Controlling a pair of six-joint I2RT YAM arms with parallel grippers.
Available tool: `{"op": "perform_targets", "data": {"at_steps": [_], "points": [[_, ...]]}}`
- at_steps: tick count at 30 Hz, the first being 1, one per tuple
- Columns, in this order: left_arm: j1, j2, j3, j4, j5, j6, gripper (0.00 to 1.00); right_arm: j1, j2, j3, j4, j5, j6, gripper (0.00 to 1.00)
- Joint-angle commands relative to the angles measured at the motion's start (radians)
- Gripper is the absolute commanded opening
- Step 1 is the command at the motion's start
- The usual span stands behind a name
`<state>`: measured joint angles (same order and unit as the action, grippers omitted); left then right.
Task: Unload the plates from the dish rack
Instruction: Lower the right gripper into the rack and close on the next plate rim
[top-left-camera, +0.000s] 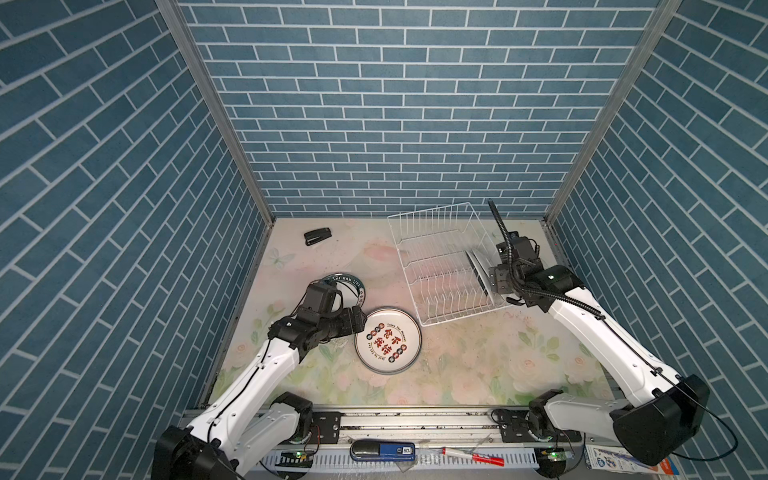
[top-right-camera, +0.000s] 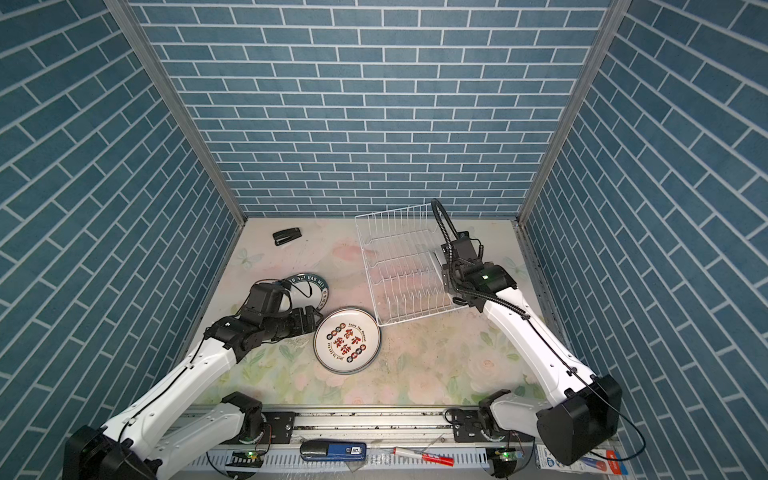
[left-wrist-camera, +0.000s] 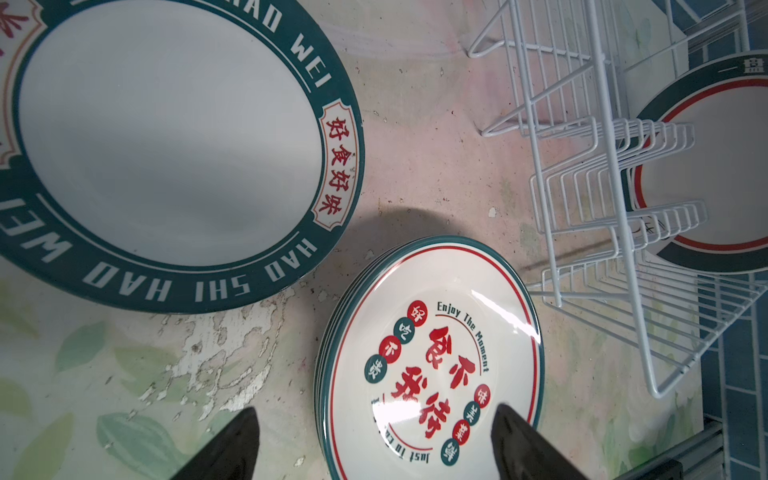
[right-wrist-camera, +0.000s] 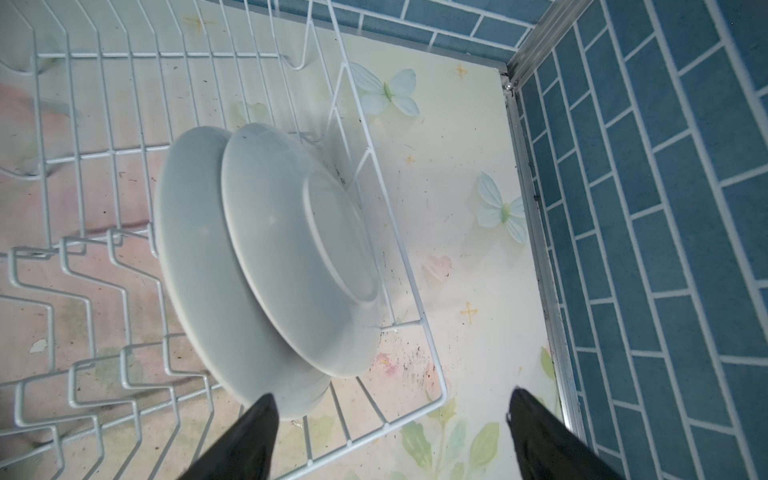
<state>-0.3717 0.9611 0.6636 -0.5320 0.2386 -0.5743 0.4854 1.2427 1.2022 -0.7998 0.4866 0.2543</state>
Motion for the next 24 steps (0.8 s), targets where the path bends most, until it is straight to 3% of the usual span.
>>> {"op": "perform_targets", "data": {"at_steps": [1, 24], "points": [[-0.005, -0.009, -0.016, 0.013, -0.011, 0.013, 0.89, -0.014, 0.004, -0.025, 0.004, -0.042, -0.01, 0.85], [-0.004, -0.016, -0.045, 0.027, 0.002, 0.029, 0.89, -0.047, 0.106, -0.097, 0.104, -0.122, 0.032, 0.75]]}}
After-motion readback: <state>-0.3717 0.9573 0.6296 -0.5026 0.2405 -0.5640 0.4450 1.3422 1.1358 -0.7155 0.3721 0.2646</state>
